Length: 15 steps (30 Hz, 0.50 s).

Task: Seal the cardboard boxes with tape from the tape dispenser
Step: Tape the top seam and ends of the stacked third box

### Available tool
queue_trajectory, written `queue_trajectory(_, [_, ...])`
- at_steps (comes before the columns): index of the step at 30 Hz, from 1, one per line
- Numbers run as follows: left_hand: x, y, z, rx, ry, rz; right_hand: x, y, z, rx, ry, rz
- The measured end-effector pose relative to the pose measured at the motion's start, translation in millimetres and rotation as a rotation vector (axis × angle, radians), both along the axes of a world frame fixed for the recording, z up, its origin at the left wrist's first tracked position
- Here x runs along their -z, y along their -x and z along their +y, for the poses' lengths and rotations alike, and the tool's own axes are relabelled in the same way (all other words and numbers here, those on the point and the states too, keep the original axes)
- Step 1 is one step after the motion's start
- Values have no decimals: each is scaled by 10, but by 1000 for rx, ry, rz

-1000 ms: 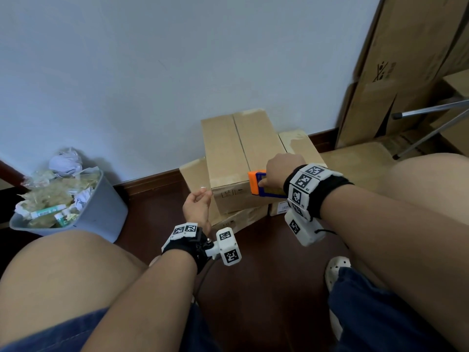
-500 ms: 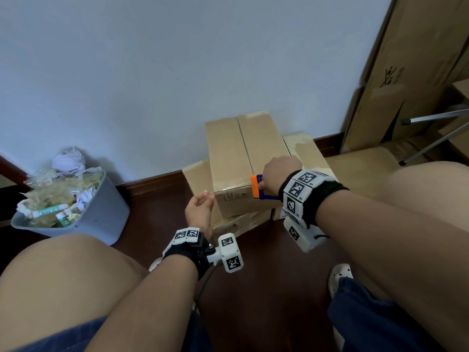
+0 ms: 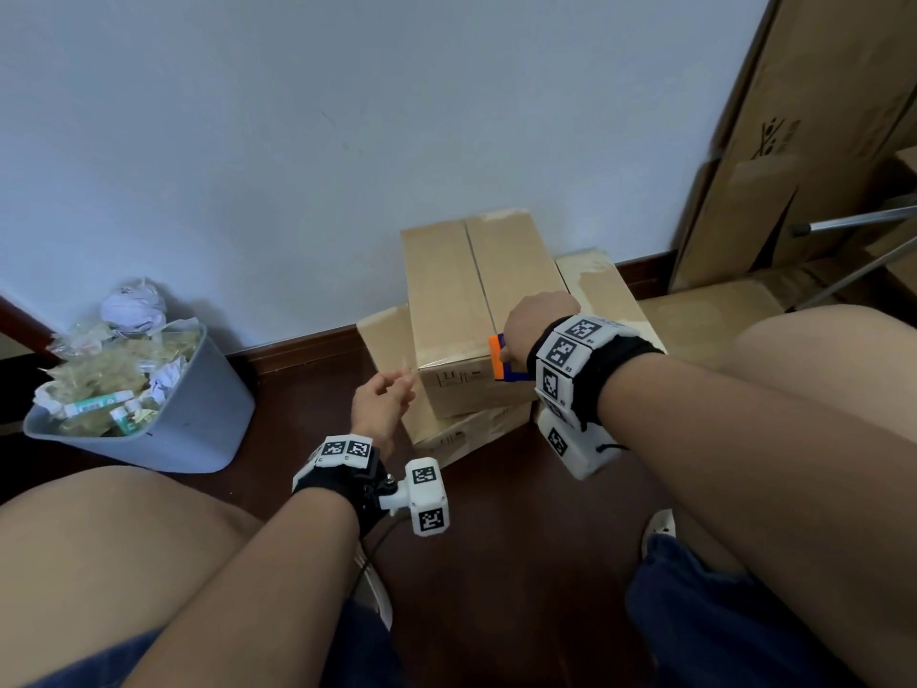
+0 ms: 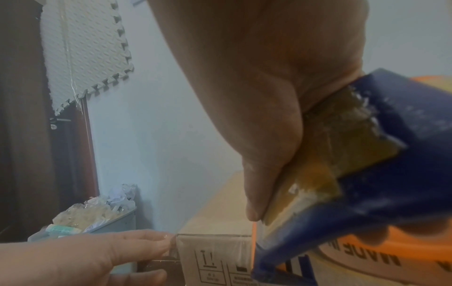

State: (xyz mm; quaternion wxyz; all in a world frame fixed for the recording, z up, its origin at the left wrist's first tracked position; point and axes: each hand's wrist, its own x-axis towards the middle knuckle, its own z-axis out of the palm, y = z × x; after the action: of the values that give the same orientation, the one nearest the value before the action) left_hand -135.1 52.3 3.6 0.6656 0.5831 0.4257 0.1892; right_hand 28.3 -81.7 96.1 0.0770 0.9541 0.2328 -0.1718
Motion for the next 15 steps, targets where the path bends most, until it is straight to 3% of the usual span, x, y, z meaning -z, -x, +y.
queue_trajectory(2, [60,22,123,-46,4,79,-70,-12,-56,-33,-146,16])
queue_trajectory(5, [111,94,340,-195,76,228,216,-139,183,73,-2,-2])
queue_trajectory(7, [14,93,444,-168,-139,307,477,-239,353,119,122,5])
queue_trajectory(9, [-234,35,427,-80,-513,367,600,-317,399,119,176,-3])
queue_trajectory(12, [-594,-136,225,180,-934,275,688,-400,406,91,152,-6])
queue_trajectory(15, [-665,-313,39,681,-1212,283,726,-393,412,65,167,-27])
